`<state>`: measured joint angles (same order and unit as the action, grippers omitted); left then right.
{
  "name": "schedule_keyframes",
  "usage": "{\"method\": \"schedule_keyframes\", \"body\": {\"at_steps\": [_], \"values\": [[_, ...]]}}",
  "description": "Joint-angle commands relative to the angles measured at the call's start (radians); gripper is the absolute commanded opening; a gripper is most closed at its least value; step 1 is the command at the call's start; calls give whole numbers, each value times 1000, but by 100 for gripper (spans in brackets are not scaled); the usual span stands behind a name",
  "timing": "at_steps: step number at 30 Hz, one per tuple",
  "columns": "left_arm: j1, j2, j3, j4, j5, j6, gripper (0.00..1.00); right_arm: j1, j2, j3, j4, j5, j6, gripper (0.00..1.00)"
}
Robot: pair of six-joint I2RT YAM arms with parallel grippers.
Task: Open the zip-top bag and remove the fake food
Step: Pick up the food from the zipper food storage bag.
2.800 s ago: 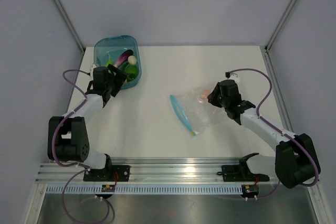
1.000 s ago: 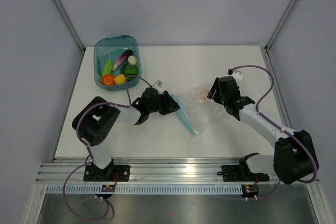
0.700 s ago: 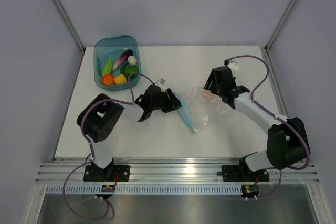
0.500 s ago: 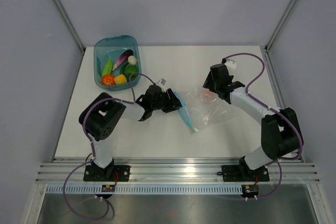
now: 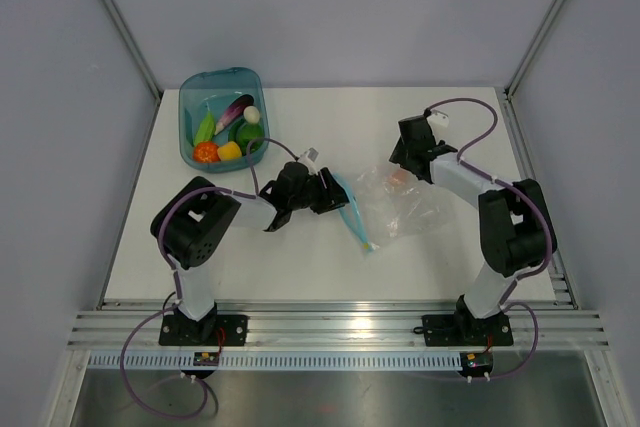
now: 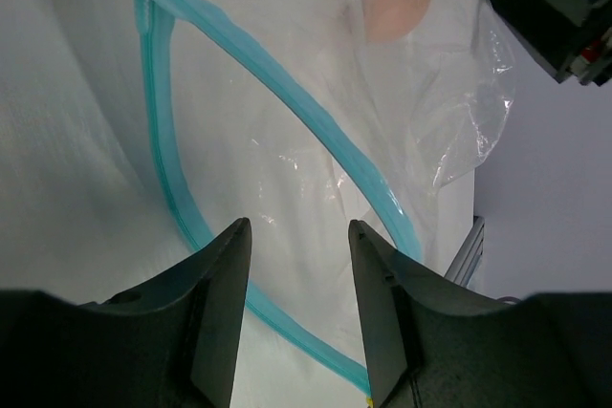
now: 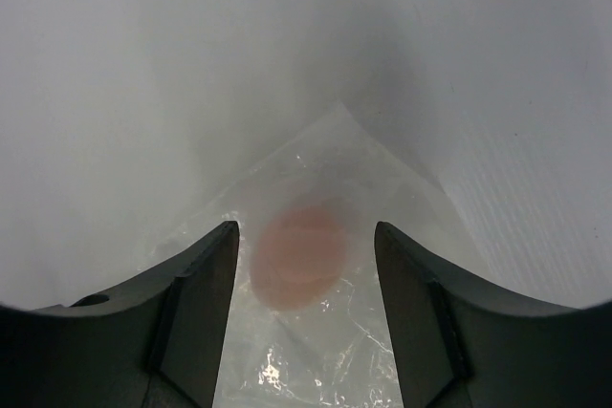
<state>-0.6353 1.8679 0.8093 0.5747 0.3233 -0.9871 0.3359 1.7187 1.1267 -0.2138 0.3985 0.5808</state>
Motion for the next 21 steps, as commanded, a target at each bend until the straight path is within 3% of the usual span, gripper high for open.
{"method": "schedule_keyframes", "body": {"at_steps": [1,16,21], "values": [[-10,-16,7,74,29,8,48,-17,34,28,31,-62,13,66],[-27,33,50,65,36,25,55,-18,137,50,25,-170,19,62],[-30,51,60,62,39,31,56,-18,150,44,24,-210,24,50]]}}
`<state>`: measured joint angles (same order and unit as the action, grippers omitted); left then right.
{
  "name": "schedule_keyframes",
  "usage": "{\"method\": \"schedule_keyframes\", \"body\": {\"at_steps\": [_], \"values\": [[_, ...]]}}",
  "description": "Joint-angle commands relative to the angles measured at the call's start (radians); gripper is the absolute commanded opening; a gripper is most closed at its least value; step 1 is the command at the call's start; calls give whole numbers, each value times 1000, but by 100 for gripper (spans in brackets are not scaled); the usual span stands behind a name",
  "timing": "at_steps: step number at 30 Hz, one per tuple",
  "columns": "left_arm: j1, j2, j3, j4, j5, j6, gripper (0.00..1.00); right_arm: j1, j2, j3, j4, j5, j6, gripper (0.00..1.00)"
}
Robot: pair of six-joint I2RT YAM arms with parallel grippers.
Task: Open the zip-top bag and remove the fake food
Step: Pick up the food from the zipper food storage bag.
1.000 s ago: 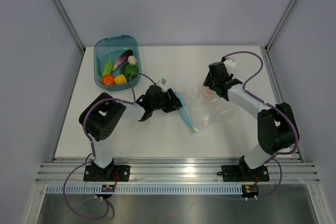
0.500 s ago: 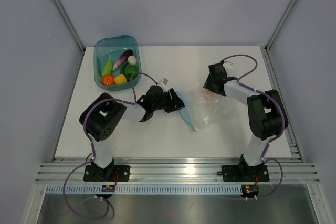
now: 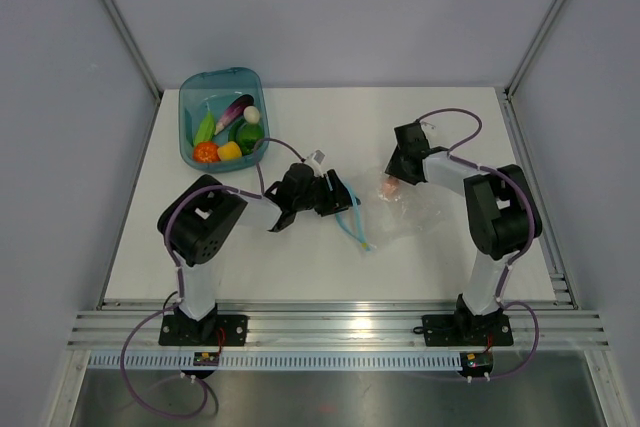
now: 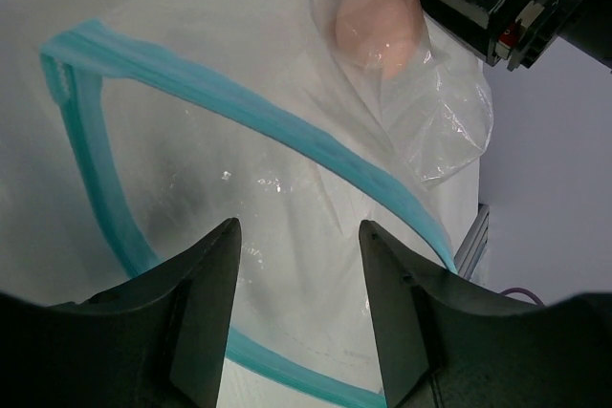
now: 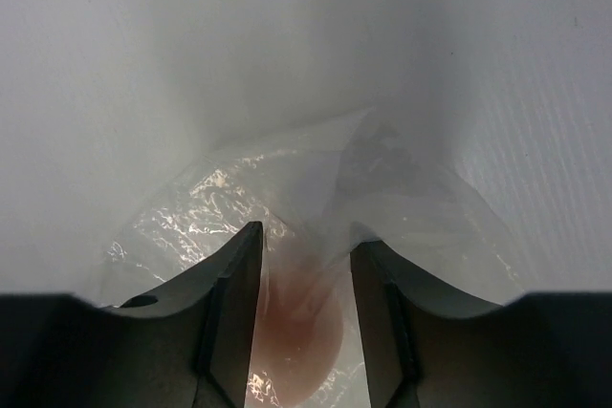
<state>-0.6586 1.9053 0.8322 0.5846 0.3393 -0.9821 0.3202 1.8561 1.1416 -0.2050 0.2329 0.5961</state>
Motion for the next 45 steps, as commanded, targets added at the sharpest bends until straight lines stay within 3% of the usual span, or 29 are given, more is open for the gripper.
{"method": "schedule_keyframes", "body": {"at_steps": [1,5,10,20,27,35,45], "values": [[-9,15,39,49,20,28,56,-3,8,27,16,-49,8,48],[-9,18,42,46,21,30,56,-1,-3,17,22,-66,11,31],[-9,18,42,49,21,34,56,-3,-27,1,26,-90,21,1],[-10,25,13,106,15,22,56,-3,-184,-80,61,-194,56,0],[-10,-74,-100,202,-2,-21,56,-3,-294,-118,47,-132,47,0],[-12,-72,-110,300,13,-6,64,-3,-324,-143,58,-148,59,0],[-55,-9,19,69,-26,125,77,-3,-299,-141,62,-161,59,0]]}}
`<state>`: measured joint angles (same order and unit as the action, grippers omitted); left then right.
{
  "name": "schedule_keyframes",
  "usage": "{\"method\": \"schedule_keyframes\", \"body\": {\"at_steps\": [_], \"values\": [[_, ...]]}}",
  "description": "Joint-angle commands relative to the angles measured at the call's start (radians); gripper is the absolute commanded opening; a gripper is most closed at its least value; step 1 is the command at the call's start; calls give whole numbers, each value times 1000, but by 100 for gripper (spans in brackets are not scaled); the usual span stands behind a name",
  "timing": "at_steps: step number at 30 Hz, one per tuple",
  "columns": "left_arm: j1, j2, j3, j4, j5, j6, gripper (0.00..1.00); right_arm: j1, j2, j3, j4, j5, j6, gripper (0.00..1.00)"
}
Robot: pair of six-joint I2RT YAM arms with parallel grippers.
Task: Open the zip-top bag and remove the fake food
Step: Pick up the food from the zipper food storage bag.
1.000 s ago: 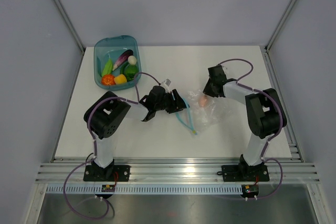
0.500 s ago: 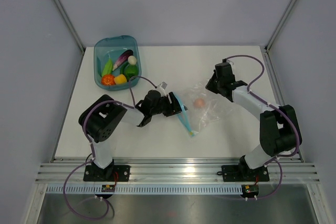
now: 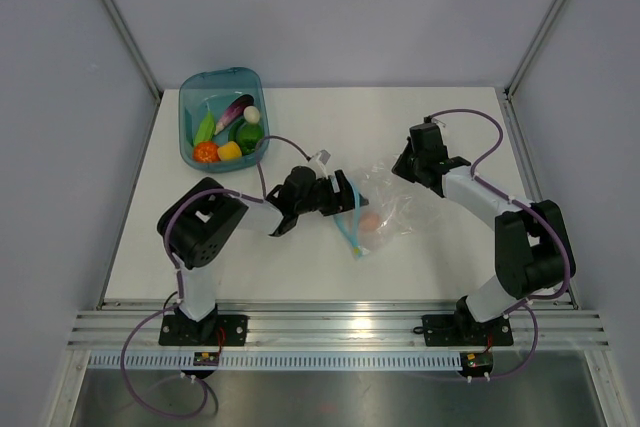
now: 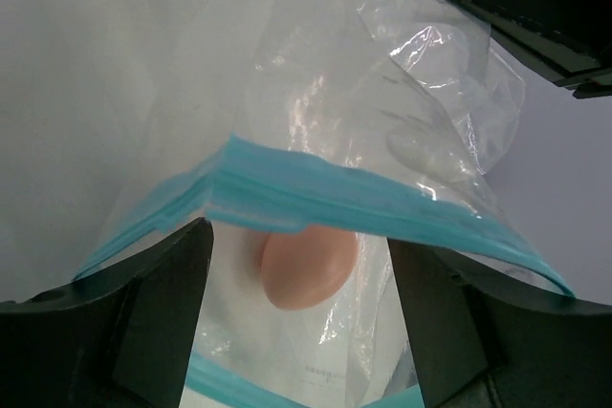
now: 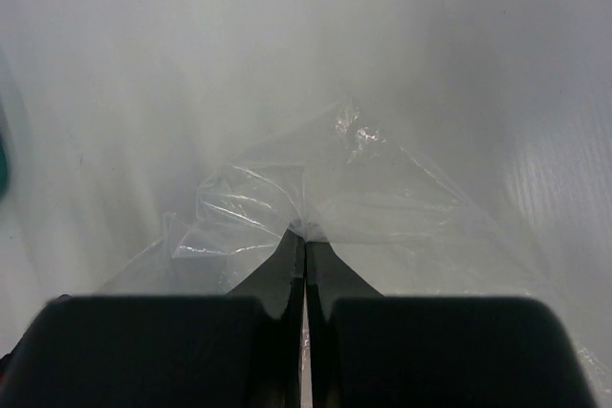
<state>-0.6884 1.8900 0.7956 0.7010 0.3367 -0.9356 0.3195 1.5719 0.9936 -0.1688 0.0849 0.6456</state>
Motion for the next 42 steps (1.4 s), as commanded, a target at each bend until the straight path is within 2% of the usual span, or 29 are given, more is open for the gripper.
{"method": "schedule_keyframes", "body": {"at_steps": [1,8,11,19,26,36,42], "values": [[-34,9,68,-57,-25,93,77,-2,-15,5,28,-11,9,0],[-56,46,106,-109,18,92,79,-2,3,23,20,4,3,0],[-71,69,151,-190,28,122,80,0,14,30,18,4,5,0],[-103,89,208,-274,-13,181,82,0,10,25,19,3,5,0],[-135,89,272,-449,-117,233,80,-2,11,25,18,9,5,0],[-184,107,350,-613,-263,284,70,-2,11,27,17,12,3,0],[-186,121,372,-663,-278,282,52,0,11,25,14,21,3,0]]}}
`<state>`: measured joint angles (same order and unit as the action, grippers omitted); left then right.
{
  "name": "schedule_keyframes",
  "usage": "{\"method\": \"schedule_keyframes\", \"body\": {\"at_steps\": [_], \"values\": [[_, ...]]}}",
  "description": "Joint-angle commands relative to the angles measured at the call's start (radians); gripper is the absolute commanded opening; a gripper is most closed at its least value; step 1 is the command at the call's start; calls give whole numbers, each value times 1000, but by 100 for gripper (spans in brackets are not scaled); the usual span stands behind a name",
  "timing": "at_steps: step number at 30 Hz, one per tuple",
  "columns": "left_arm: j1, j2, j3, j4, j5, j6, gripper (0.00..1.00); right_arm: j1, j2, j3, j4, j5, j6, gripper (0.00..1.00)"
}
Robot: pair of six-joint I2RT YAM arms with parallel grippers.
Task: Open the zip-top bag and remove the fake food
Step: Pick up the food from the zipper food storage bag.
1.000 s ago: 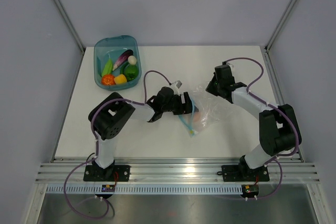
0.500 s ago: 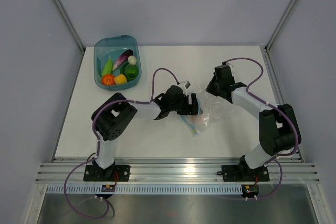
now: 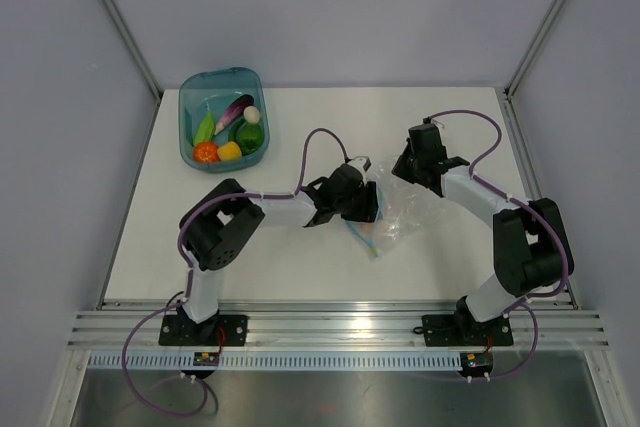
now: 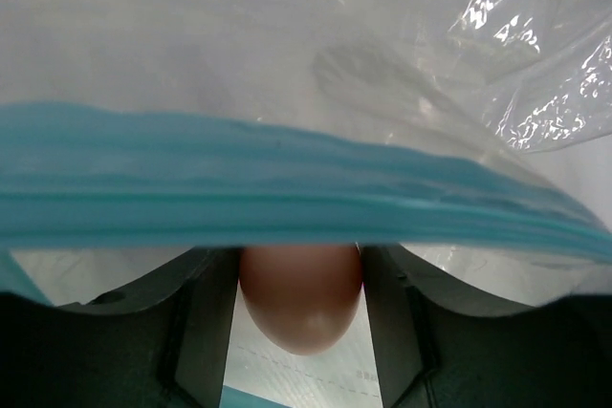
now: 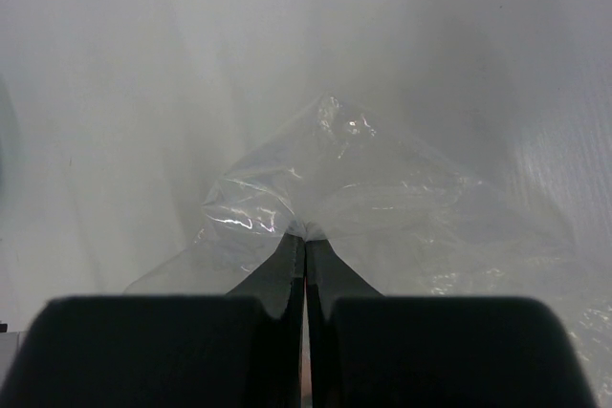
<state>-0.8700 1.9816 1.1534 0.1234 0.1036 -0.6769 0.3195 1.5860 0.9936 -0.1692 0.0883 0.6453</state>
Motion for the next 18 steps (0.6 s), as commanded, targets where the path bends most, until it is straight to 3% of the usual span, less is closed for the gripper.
{"method": "schedule_keyframes", "body": {"at_steps": [1,18], "values": [[-4,22,14,-84,-45,23,51,-2,-1,27,13,21,2,0],[0,-98,-40,-70,-33,22,48,-10,26,34,7,60,4,0]]}}
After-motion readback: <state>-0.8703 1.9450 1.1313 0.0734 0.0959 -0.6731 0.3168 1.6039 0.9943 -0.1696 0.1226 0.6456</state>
